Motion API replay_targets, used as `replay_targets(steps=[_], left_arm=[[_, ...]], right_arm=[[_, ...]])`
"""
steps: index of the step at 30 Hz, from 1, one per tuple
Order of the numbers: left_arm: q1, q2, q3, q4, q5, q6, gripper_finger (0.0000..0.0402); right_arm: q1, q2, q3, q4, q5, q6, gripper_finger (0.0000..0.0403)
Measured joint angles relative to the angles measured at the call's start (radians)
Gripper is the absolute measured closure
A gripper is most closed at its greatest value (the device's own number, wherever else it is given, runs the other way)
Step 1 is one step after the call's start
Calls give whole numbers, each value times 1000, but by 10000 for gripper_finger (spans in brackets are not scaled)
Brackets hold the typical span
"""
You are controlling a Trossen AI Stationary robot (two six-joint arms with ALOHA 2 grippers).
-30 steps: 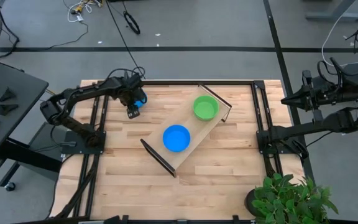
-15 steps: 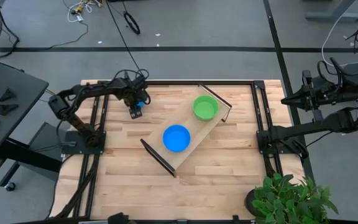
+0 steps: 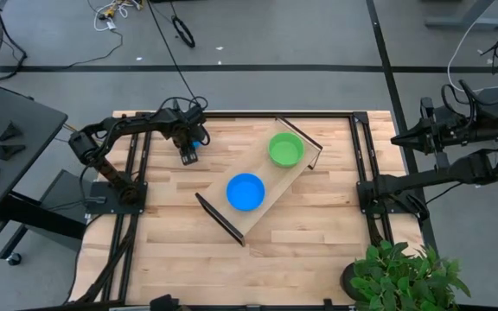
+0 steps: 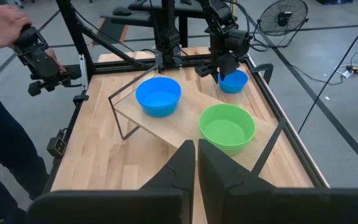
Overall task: Pick & Place Mini bowls
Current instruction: Stack the blue bowl on top of the blue bowl on the shelf
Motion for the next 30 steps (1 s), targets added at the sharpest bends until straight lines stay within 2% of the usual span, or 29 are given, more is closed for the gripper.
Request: replay_targets(steps=[12,30], left_arm=[[0,-1,0,0,-6,-5,391],[-2,-20,1,-34,8,5,398]], right_arm=[[0,0,0,0,0,0,380],[0,0,0,0,0,0,380]])
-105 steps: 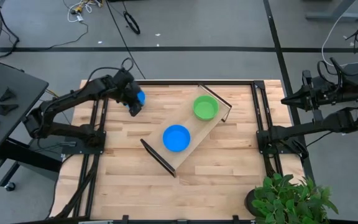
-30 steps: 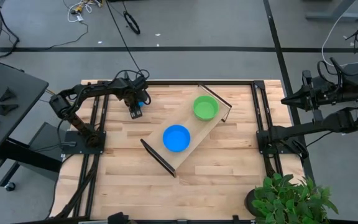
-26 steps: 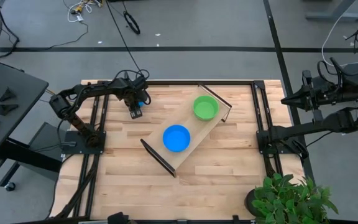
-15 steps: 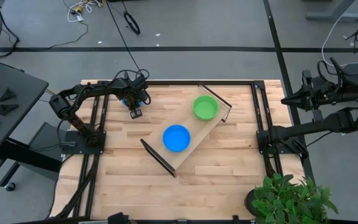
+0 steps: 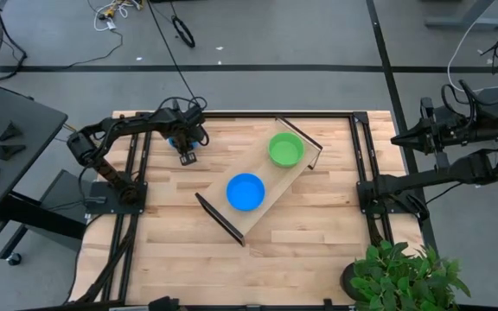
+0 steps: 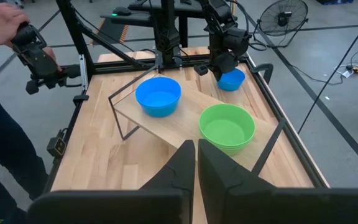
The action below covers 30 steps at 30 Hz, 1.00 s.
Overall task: Pick & Place Mini bowls
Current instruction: Stack the blue bowl on top of the blue bowl on the shelf
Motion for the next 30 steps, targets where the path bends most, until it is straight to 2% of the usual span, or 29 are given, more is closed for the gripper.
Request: replay_targets(steps=[15,30], left_arm=[[-30,-167,15,-97,-29,-11,400],[-164,-189,334,-200,-73,1,400]], right_arm=[[0,0,0,0,0,0,380],[0,0,0,0,0,0,380]])
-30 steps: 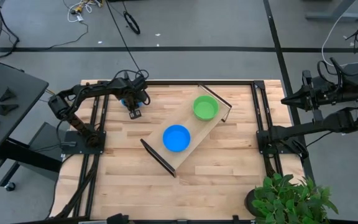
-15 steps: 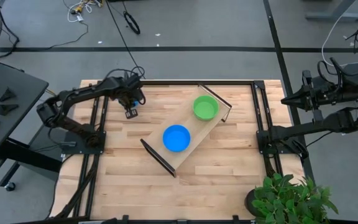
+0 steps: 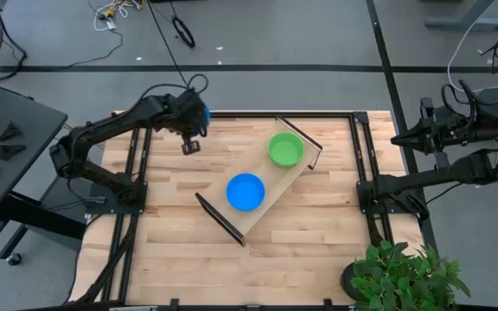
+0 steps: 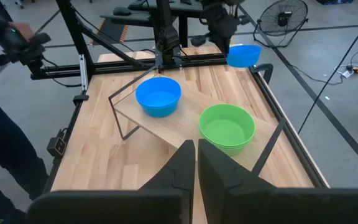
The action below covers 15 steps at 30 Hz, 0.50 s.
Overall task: Pick & Place Mini bowls
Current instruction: Stack the blue bowl on top of the blue bowl on the shelf
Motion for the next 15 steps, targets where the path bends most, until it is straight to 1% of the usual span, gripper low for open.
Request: replay_targets(steps=[7,15], left_arm=[[-91,0,106,-42,0,0,400],[-221,0,199,-56,0,82,400]], right_arm=[[0,0,0,0,0,0,380],[0,0,0,0,0,0,380]])
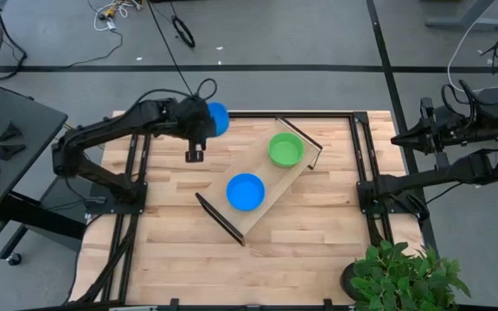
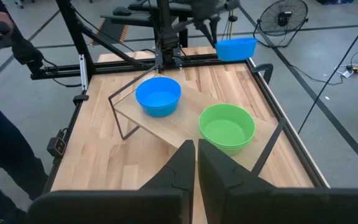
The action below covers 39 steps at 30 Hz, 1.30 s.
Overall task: Pick & Place Mini bowls
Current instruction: Stack the blue bowl on top of the blue bowl on the shelf
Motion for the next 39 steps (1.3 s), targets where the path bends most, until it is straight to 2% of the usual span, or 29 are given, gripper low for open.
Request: replay_targets(steps=[13,22,28,39], left_arm=[[-233,0,56,3,4,164,400],[-400,0,90,-1,-1,170,400],[-509,0,154,-29,-57,194,400],[-600,5,233,-80,-62,304,400]], right_arm=[[0,0,0,0,0,0,380],[0,0,0,0,0,0,380],[0,0,0,0,0,0,380],[0,0,0,0,0,0,380]])
